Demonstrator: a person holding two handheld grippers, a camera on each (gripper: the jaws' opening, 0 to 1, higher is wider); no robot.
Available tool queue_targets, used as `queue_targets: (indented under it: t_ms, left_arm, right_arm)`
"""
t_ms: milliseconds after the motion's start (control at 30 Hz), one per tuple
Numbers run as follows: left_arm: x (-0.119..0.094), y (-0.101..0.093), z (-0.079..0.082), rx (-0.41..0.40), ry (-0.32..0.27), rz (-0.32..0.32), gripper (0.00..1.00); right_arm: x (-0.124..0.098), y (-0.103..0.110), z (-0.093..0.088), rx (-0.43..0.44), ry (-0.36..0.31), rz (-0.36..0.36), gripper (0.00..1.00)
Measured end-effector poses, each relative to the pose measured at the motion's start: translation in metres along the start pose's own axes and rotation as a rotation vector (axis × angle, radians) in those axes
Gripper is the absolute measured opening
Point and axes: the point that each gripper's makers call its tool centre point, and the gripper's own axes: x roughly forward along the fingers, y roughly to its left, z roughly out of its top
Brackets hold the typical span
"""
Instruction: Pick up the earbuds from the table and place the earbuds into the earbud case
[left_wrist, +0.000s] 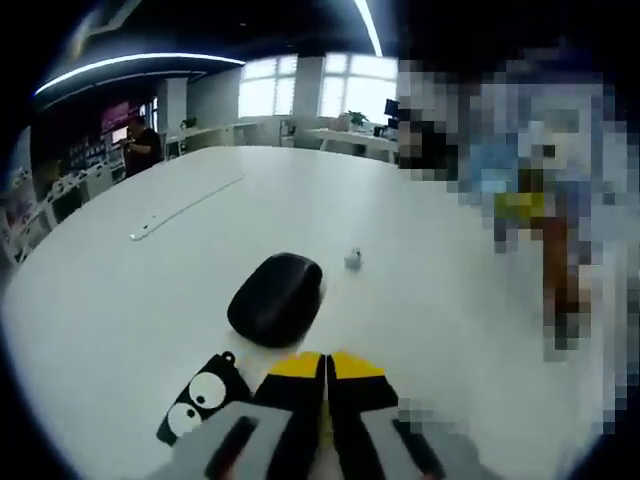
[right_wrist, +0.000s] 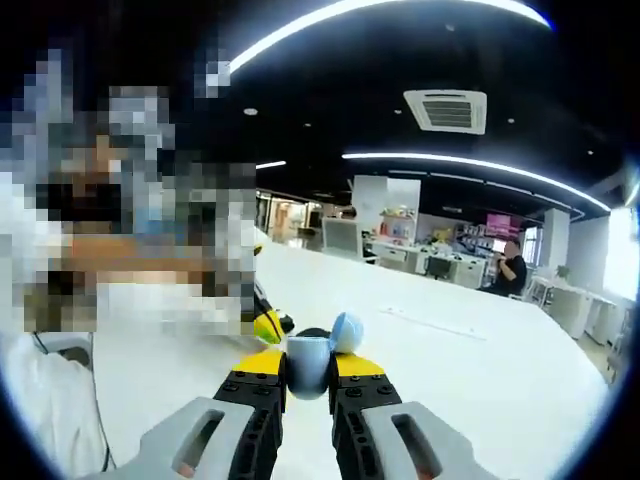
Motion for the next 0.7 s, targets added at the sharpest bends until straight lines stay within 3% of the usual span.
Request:
queue_targets:
  t_ms: [100,367,567,633,700]
  left_arm:
    - [0.014,-0.021,0.019,0.103,-0.012,-0.015,0.19]
    - [0.059,-0.054,0.053,0.317,0.047,-0.002,0.23]
    - [0.101,-0.058,0.060,0.321,0.018,0.051,0.22]
    - [0.111,-0.056,0.059,0.230,-0.032,0.060,0.21]
    - [0.115,-0.051,0.054,0.184,-0.031,0.056,0.22]
  right_arm:
    - [-0.009,-0.014,0.002,0.020,-0.012,-0.038,0.15]
    - [-0.032,-0.043,0.007,0.046,-0.028,-0.119,0.15]
    - [-0.041,-0.051,0.011,0.052,-0.040,-0.152,0.15]
    - [-0.041,-0.050,0.010,0.051,-0.041,-0.151,0.15]
    - [-0.042,-0.050,0.010,0.051,-0.041,-0.147,0.15]
